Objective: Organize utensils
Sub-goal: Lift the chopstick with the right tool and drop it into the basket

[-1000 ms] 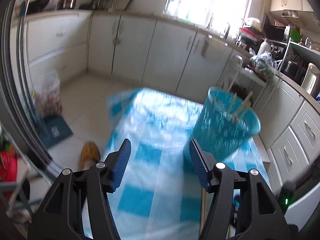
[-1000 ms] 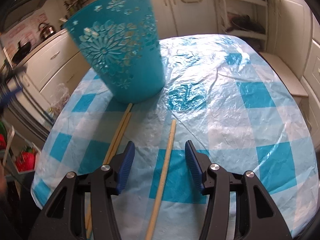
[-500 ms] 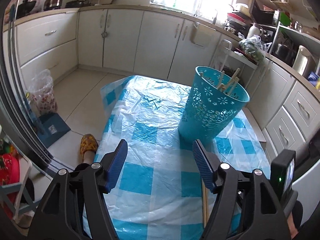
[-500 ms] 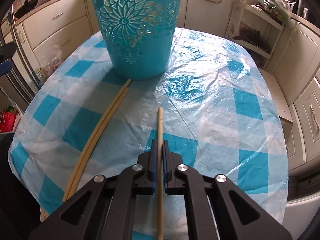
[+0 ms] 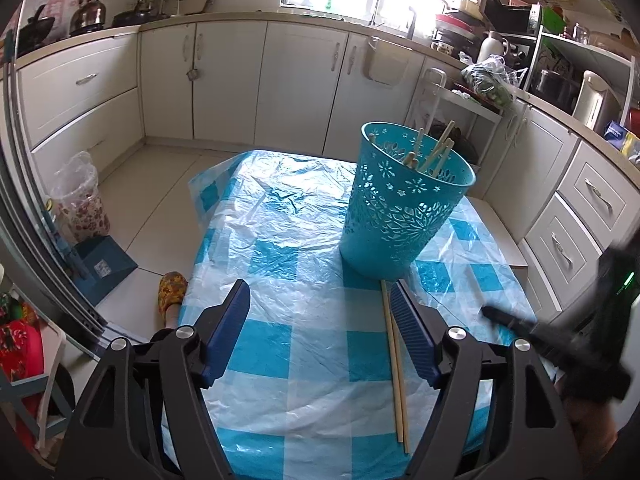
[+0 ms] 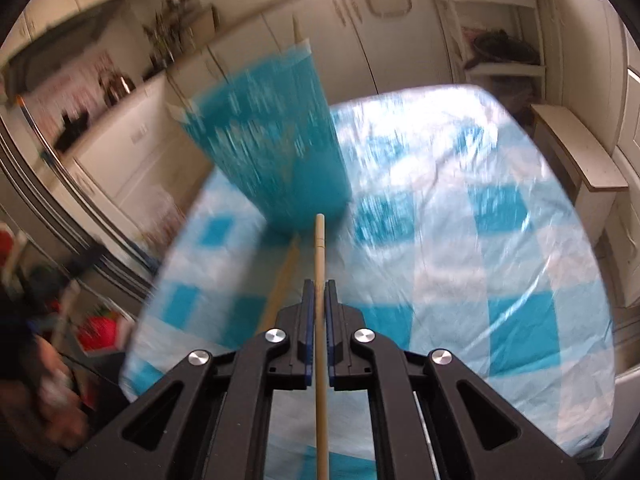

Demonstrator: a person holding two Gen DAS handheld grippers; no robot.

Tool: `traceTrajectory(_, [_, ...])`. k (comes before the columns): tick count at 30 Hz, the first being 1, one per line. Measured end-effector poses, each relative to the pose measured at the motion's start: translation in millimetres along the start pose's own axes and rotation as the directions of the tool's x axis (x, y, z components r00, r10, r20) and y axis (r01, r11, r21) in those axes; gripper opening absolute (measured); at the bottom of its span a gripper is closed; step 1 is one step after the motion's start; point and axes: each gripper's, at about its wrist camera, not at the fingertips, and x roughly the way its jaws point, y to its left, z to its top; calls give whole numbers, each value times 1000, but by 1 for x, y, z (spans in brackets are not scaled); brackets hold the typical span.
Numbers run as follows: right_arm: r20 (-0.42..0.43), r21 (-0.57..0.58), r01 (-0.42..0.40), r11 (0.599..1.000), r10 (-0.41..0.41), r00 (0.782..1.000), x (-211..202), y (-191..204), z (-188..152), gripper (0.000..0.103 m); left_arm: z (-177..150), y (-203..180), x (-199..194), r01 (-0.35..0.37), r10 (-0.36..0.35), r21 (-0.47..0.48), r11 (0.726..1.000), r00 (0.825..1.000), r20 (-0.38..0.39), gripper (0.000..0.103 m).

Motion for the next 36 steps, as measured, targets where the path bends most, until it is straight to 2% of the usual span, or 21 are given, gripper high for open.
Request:
traceTrajectory(3, [107,-7,-53,999,53,993,-24,14,30,6,-1,0,-1,9,-9,-4,1000,1000,-7,70])
traceTrajectory(5, [200,-27,-81,996,85,976,-41,28,55,6,-2,-1,-1,12,-12,-6,1000,1000,-11,70])
traceTrajectory(6, [246,-34,-89,995,94,965,-46,33,67,6,-3,-1,-1,14,-14,-8,1000,1000,-13,71])
traceTrajectory(10, [432,-72,-107,992,128,893,-63,59,115,6,-8,-2,-1,22,-22,-12,1000,1000,-22,73])
traceTrajectory(13, [522,-89,-87,992,121,844,-55,75,143,6,-11,-2,0,25,-26,-15,1000,999,-32,74])
traceTrajectory(15, [555,-85,-71,994,106,825,-41,81,158,6,-13,-1,2,28,-29,-19,999,999,-40,74])
traceTrajectory(17, [569,-69,-64,996,93,817,-29,81,164,6,-15,1,4,29,-30,-23,999,998,-48,74])
traceTrajectory(20, [564,-57,-40,998,65,823,-5,80,171,6,-16,4,9,30,-32,-35,999,998,-60,74])
traceTrajectory(25, [520,-52,2,999,25,854,25,75,167,6,-15,12,19,32,-37,-62,998,997,-73,74])
traceTrajectory(36, [408,-91,41,995,0,913,46,65,145,7,-16,12,25,38,-45,-78,996,995,-87,74])
